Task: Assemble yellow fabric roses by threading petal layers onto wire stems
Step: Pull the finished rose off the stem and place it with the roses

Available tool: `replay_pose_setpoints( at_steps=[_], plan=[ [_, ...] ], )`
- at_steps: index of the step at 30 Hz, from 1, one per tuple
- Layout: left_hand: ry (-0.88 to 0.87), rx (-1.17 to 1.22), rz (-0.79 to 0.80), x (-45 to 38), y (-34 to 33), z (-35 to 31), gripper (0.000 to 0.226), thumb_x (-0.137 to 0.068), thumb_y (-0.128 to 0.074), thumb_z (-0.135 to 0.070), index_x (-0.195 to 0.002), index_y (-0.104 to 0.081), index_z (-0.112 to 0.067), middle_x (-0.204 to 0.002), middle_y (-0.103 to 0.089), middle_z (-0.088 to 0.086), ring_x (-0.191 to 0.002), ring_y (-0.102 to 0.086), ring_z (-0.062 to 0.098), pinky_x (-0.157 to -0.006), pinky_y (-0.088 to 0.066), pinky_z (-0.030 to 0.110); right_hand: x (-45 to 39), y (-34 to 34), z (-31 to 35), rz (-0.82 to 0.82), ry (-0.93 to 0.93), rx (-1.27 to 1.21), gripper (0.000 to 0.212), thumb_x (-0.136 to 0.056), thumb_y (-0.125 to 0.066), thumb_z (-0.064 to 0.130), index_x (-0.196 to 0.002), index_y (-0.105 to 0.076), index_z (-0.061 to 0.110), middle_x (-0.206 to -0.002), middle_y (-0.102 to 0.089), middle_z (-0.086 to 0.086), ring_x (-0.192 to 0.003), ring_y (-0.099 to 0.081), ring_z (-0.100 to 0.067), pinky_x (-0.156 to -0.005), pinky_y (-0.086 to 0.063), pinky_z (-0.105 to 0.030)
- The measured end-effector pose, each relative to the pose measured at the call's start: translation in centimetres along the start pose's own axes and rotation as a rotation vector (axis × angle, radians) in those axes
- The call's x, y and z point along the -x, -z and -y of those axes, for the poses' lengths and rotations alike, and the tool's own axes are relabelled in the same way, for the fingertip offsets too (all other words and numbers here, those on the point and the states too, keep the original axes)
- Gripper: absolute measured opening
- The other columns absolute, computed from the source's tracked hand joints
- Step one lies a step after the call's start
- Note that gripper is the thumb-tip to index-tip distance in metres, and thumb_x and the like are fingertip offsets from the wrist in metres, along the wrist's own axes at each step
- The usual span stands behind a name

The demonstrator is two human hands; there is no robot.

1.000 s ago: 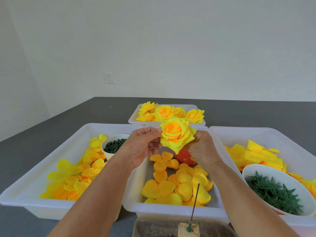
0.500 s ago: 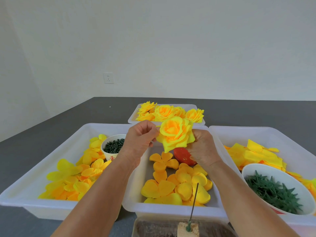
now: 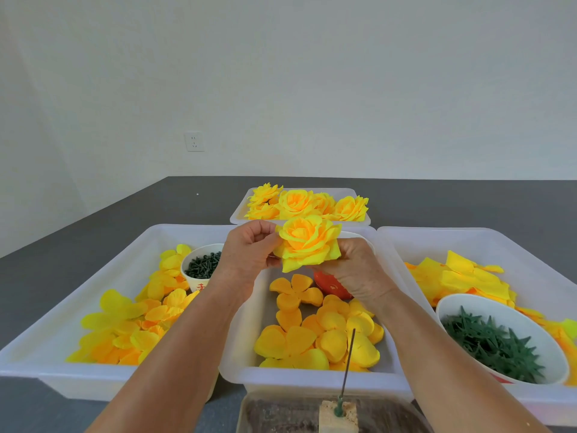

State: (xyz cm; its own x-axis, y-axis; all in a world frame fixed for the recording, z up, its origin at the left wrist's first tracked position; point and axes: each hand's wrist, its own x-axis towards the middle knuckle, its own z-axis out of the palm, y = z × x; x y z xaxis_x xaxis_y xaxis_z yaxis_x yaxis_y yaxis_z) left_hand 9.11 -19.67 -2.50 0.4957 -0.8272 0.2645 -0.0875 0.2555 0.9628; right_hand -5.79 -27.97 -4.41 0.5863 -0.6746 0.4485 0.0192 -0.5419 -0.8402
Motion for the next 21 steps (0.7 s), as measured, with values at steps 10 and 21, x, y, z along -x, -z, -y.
replay_pose_setpoints(
  at_steps=[10,21],
  plan=[
    [-0.127,-0.244,-0.083,0.14,0.16,-0.01,0.013,-0.09,-0.056,-0.001,-0.078,-0.06,-0.003,-0.049,-0.058,-0.001,-0.035,-0.049,0.011,-0.038,-0.044,0.019,0.12,-0.09,-0.21,0.003,-0.042,0.051,0.019,-0.075,-0.078,0.013,-0.089,-0.075,0.025,-0.081,-0.07,0.02,-0.083,-0.065,0.004,-0.081,-0.049,-0.011],
    [0.028,0.051,0.005,0.3,0.16,-0.78,0.011,-0.086,-0.062,-0.01,-0.097,-0.066,-0.012,-0.069,-0.062,0.001,-0.057,-0.057,0.008,-0.054,-0.046,0.019,-0.26,0.17,-0.48,-0.119,-0.03,0.095,0.011,-0.078,-0.074,0.017,-0.084,-0.074,0.025,-0.081,-0.068,0.016,-0.081,-0.063,0.0,-0.072,-0.044,-0.008]
  ],
)
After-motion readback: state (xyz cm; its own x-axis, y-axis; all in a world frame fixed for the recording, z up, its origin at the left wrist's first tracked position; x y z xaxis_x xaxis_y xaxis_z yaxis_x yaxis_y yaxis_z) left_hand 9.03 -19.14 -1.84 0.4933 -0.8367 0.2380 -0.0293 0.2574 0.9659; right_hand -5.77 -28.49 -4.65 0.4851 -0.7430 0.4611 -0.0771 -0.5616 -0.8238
